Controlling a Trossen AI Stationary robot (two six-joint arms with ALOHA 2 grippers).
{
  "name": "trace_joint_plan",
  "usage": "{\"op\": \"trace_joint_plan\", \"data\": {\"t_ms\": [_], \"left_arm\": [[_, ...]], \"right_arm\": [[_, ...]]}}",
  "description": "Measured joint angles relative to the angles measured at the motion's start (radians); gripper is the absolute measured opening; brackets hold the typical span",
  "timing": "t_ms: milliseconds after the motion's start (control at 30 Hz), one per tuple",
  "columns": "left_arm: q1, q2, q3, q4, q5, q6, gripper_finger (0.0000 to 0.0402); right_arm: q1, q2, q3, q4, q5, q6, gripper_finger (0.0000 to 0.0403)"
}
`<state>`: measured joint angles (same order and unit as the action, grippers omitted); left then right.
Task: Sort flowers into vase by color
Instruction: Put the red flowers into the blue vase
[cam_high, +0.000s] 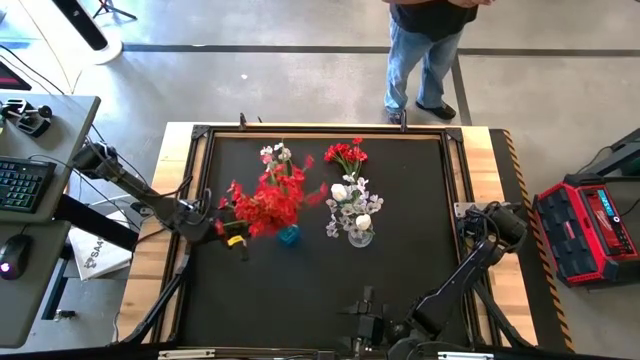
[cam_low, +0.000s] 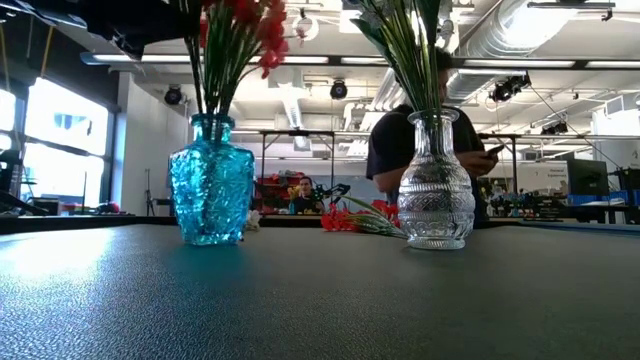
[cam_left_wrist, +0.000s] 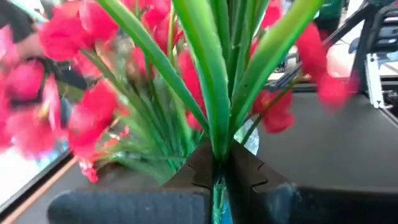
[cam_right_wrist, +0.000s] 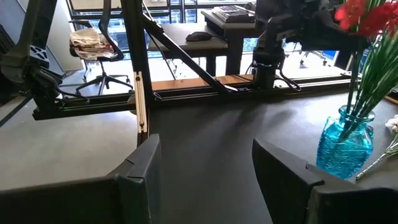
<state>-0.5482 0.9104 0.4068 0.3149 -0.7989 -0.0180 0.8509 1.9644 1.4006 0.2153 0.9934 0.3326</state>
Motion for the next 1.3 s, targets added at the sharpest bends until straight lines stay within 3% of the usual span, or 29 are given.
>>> {"op": "trace_joint_plan", "data": {"t_ms": [133,300,500,767,967,1133,1300], "left_arm": [[0.013,0.0,0.0,-0.045,0.04,-0.056,0.0029],[0.019,0.0,0.025,-0.118,0.089,-0.088,0.01],[0.019,0.0,0.184,-0.424,0.197,-0.184,0.0162],[0.017,0.0,0.381,-0.832,0.347,-0.376,0.017],[-0.035,0.0,0.434,-0.969,0.336,-0.533,0.0166],[-0.129,0.048,0.434,-1.038,0.237,-0.699,0.0162],[-0.227,0.143,0.421,-1.079,0.159,-0.905,0.0161]], "right_arm": [[0.0,0.0,0.0,0.0,-0.001,0.0,0.0183],[0.0,0.0,0.0,0.0,-0.001,0.002,0.0183],[0.0,0.0,0.0,0.0,-0.006,0.0,0.0183],[0.019,-0.013,0.0,-0.063,-0.018,0.046,0.0183],[0.059,-0.107,0.0,-0.377,-0.219,0.403,0.0183],[0.076,-0.13,0.0,-0.743,-0.388,0.787,0.0183],[0.082,-0.131,-0.055,-1.094,-0.464,1.161,0.0183]]}}
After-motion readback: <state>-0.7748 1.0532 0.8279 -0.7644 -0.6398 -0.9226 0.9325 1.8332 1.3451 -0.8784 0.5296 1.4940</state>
